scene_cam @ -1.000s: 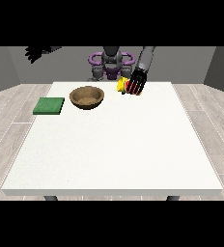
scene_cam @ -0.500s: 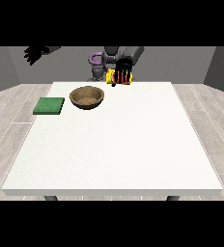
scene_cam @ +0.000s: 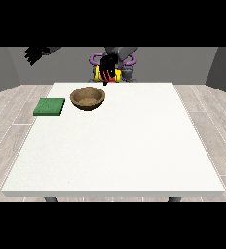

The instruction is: Pick the cup and pour the ball into the bowl, then pick the bowl and place it on the pad

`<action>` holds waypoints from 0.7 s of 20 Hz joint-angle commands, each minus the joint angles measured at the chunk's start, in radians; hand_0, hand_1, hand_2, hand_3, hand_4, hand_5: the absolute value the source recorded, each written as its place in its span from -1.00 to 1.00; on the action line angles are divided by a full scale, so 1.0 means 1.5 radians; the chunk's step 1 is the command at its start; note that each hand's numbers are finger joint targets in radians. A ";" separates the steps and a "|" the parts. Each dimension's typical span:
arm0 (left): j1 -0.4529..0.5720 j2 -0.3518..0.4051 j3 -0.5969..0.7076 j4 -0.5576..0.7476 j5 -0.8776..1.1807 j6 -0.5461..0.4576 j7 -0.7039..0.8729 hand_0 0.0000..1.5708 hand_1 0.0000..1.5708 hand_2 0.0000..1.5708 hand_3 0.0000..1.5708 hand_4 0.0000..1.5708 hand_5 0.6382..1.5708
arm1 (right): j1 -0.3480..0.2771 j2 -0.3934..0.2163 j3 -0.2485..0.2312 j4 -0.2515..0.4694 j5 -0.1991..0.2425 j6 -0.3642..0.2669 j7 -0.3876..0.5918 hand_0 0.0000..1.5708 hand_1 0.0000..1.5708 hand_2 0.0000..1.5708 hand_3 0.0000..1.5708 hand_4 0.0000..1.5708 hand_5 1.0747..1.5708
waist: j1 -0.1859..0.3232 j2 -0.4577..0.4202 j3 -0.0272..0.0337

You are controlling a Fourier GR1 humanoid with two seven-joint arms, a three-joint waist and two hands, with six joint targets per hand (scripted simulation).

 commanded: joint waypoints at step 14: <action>0.128 0.073 0.142 -0.241 0.170 0.128 -0.116 0.30 0.30 0.97 0.56 0.57 0.98 | 0.005 0.018 -0.010 0.021 0.002 -0.037 -0.001 -1.00 -1.00 -1.00 -1.00 -0.09 1.00 | 0.087 0.061 -0.0039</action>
